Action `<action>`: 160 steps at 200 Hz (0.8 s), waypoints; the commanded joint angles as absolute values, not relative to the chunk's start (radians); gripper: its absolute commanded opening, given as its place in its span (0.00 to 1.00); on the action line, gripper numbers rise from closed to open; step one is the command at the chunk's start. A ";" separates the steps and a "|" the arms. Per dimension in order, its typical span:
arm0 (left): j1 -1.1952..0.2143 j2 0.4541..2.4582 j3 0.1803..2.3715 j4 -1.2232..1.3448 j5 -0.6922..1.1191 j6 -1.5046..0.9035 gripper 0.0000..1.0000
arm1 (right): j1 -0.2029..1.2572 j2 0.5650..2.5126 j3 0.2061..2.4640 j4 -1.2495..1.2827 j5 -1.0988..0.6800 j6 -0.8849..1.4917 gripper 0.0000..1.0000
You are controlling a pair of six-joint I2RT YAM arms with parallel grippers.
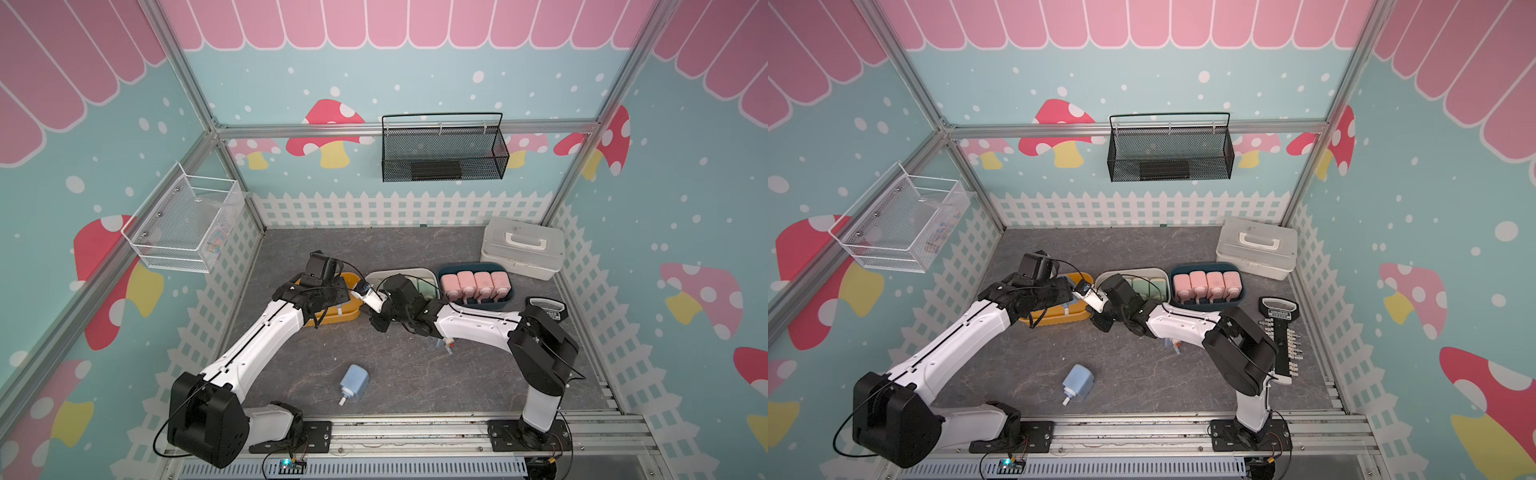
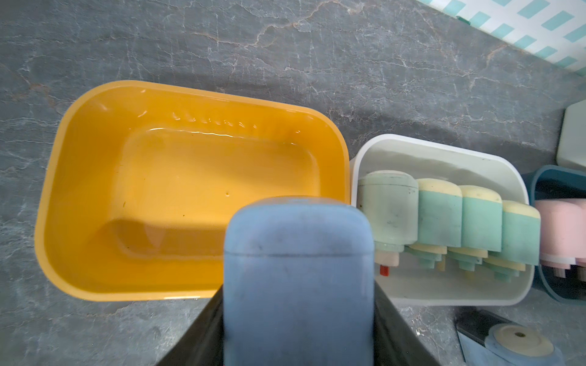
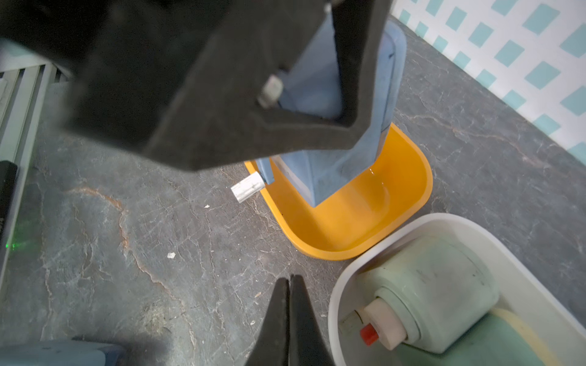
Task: Place the pencil sharpeners by color into the storage box
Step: Pick up the pencil sharpener from the center of the board, then place the pencil sharpener in the storage box.
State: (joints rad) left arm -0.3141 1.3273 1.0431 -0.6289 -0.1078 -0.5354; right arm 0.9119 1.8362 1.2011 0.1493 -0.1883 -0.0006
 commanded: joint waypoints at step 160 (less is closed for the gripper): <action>-0.303 1.619 1.037 -0.327 -0.013 -0.486 0.08 | 0.914 1.728 1.029 0.252 0.019 0.189 0.00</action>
